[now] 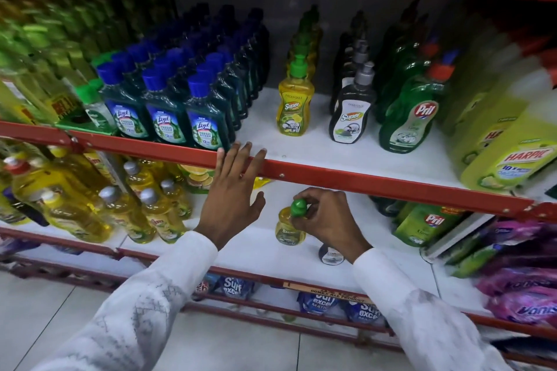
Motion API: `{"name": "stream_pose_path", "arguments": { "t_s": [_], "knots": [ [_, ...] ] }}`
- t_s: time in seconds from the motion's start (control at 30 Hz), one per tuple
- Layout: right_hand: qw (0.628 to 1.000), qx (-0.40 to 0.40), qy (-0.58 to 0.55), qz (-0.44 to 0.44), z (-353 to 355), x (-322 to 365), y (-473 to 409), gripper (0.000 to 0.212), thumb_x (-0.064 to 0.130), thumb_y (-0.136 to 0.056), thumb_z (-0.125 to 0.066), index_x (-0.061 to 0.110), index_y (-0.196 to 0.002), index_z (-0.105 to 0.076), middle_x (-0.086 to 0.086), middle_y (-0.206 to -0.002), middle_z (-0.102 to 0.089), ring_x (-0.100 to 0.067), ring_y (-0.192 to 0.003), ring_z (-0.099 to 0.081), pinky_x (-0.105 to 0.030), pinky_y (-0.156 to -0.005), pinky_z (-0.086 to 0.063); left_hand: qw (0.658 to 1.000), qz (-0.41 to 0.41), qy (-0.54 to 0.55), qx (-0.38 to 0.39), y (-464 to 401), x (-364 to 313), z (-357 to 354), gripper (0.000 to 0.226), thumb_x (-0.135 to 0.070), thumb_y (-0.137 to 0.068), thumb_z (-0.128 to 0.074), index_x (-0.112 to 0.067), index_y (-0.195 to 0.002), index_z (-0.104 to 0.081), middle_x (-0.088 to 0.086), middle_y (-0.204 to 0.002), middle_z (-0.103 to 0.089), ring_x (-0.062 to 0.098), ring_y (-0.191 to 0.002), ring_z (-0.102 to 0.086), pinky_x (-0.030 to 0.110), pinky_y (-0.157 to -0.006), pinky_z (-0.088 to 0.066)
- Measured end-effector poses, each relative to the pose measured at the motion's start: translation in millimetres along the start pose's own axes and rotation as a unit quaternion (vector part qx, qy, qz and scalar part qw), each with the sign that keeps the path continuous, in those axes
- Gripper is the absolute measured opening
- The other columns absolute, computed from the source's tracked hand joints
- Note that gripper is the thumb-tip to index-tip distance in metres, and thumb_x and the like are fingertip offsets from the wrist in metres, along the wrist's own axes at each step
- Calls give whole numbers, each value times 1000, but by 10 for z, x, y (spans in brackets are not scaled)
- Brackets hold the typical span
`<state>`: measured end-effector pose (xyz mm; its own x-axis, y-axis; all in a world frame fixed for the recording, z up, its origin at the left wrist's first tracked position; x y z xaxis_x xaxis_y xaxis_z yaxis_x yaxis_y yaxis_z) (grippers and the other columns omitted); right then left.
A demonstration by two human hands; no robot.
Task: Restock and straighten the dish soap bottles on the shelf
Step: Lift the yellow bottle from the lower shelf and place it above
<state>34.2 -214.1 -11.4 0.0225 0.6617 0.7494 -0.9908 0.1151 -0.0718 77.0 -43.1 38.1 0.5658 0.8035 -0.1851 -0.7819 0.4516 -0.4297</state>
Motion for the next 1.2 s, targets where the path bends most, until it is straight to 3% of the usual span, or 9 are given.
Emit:
{"name": "stream_pose_path", "arguments": {
  "t_s": [0.23,0.37,0.5,0.6,0.9,1.0,1.1,1.2],
  "knots": [
    [989,-77,-116,58,1203,1197,70,34,14,-60,-92,20,-89,-77,6,-75,-78,-4,-61,-66,-22,-63,-60,1000,3,20,-12,-13,10,-3,80,-22,-80,-71,-18,-152,-36,13,-156,-42,35,-151,-26,58,-127,-15],
    [981,-133,-106,93,1623,1643,-150,31,21,-59,-94,28,-82,-75,10,-74,-77,-4,-66,-71,-25,-68,-62,1000,7,20,-10,-8,11,9,80,-21,-80,-70,-19,-152,-36,12,-156,-43,34,-151,-27,57,-127,-16],
    [982,-149,-80,81,1590,1721,-518,31,21,-58,-95,25,-81,-75,6,-78,-76,-7,-68,-71,-32,-73,-63,1000,6,25,-10,-2,7,28,81,-20,-80,-69,-21,-153,-34,9,-157,-43,33,-152,-27,55,-127,-16],
    [987,-141,-41,60,1416,1649,-758,46,24,-58,-95,11,-97,-75,-1,-84,-73,-12,-76,-70,-31,-74,-60,1000,3,29,-6,2,0,26,81,-20,-81,-67,-22,-154,-33,8,-158,-41,31,-153,-24,54,-128,-15],
    [993,-110,-28,30,1171,1508,-949,62,26,-64,-93,8,-118,-69,-1,-100,-70,-12,-86,-66,-21,-80,-54,1000,3,16,-11,4,9,-2,84,-24,-79,-69,-21,-154,-32,9,-158,-41,32,-153,-25,57,-126,-19],
    [993,-103,-25,58,1150,1514,-899,60,28,-65,-92,14,-119,-69,-4,-104,-76,-13,-88,-70,-35,-88,-60,999,25,-31,-7,12,-24,-65,90,-33,-75,-72,-16,-154,-32,17,-158,-41,38,-152,-26,67,-122,-21],
    [979,-149,79,117,1194,1480,-651,61,32,-78,-82,22,-133,-58,-3,-130,-68,-18,-114,-62,-37,-104,-51,997,53,-52,-10,32,-182,-117,94,-43,-72,-73,-13,-153,-34,24,-157,-39,47,-150,-26,75,-115,-18],
    [937,-220,200,185,1197,1308,-189,55,28,-94,-60,24,-146,-43,-5,-156,-41,-26,-143,-36,-39,-119,-30,999,4,-39,-27,16,-545,-184,87,-43,-77,-66,-13,-153,-36,23,-159,-36,49,-150,-25,77,-115,-21]
  ]
}}
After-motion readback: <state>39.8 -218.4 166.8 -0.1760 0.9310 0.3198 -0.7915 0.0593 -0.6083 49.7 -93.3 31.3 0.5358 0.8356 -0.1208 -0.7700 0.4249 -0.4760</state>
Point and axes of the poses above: each hand's wrist, its own y-axis away from the middle knuckle, its own z-axis out of the back of the hand, x = y × z, the point moved 10 cm from there along -y, towards the middle knuckle
